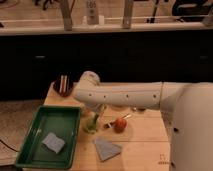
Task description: Place pepper in plastic cup
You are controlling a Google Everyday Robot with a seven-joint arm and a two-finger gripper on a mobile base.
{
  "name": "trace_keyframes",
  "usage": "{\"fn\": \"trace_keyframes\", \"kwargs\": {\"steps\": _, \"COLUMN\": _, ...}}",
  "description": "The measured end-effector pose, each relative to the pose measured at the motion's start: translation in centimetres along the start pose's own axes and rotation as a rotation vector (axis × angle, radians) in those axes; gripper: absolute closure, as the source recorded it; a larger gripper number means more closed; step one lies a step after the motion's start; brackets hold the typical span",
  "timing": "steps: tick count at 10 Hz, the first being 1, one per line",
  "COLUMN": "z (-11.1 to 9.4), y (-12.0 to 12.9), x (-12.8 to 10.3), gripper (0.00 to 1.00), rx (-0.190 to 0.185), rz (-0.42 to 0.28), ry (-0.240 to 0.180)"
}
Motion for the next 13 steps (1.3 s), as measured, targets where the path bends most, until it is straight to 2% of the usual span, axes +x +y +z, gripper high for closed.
{"fn": "trace_keyframes", "kwargs": {"steps": 13, "z": 1.2, "y": -0.3, "x": 0.8, "gripper": 0.97, "rx": 0.056, "rz": -0.061, "ry": -0.056}}
